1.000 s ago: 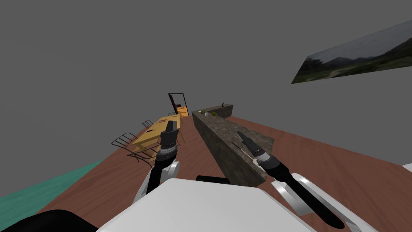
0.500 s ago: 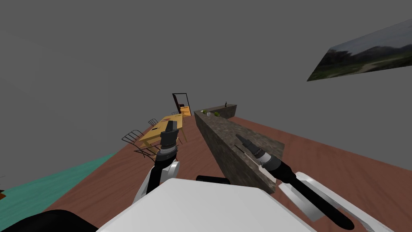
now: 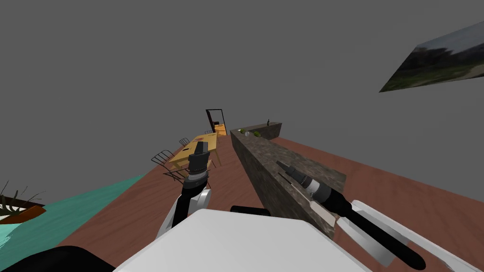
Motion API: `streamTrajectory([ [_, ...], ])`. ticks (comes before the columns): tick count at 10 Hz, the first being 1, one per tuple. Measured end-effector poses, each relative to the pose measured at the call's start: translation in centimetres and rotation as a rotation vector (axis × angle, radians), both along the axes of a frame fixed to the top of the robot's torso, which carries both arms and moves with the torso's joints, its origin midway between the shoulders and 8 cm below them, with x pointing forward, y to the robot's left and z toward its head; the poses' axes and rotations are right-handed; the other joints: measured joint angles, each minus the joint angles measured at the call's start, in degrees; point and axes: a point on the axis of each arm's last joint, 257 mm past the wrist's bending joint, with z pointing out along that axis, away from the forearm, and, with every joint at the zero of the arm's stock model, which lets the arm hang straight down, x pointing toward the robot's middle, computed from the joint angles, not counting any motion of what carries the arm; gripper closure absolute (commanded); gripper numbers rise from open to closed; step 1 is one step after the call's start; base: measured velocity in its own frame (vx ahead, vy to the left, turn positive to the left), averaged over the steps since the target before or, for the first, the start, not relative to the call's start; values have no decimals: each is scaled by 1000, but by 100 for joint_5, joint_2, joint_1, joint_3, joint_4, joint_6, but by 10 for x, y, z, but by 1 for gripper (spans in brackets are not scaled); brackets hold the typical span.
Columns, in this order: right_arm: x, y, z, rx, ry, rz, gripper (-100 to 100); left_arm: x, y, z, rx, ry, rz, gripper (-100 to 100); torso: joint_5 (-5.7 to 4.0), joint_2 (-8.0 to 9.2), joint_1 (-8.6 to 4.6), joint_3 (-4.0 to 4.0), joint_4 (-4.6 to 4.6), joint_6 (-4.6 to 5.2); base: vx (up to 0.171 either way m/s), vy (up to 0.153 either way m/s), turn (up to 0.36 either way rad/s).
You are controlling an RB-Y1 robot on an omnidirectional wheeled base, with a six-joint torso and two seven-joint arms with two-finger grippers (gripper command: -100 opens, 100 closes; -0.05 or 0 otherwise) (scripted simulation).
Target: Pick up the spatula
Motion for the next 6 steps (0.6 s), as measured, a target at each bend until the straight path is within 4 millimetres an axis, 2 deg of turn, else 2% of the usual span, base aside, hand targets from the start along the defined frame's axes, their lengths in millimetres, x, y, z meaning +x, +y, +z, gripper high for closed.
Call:
streamTrajectory([
  [6,-10,-20,-45,-179,124,40,-100,0,0,0,0,0,0,0,0,5,4,2,1,1,14,-6,73],
])
